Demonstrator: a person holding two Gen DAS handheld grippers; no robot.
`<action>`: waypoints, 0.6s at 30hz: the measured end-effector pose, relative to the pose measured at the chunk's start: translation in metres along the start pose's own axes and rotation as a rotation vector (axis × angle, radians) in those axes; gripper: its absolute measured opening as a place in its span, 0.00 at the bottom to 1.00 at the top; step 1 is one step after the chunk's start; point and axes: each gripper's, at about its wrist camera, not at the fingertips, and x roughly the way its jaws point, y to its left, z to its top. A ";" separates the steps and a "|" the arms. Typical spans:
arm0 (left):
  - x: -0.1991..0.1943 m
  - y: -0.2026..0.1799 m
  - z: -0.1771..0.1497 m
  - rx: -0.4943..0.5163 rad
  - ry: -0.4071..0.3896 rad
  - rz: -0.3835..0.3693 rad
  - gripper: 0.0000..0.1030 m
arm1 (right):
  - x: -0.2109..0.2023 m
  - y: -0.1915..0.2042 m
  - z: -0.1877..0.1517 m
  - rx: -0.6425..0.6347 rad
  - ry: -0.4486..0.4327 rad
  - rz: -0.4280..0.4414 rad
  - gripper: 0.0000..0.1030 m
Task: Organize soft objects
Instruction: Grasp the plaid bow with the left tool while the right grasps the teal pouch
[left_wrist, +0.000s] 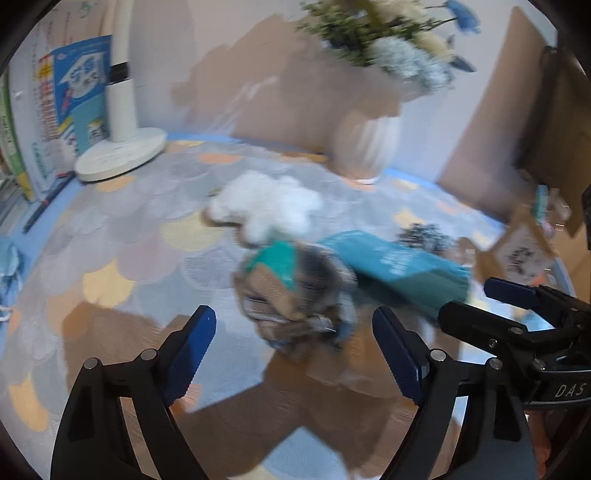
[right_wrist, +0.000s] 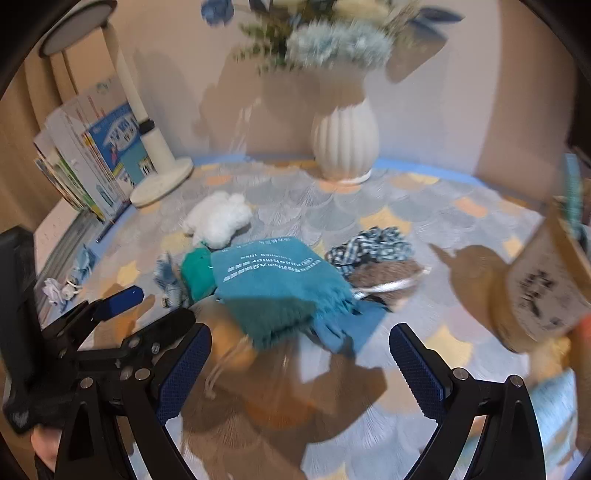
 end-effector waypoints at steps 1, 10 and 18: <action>0.002 0.003 0.002 -0.018 0.001 -0.003 0.82 | 0.008 0.003 0.004 0.000 0.010 0.001 0.91; 0.014 -0.008 0.003 0.007 0.005 -0.077 0.26 | 0.039 -0.013 0.009 0.084 0.052 0.075 0.39; -0.056 0.007 -0.021 -0.010 -0.141 -0.125 0.11 | -0.020 -0.003 -0.012 0.051 -0.109 0.104 0.22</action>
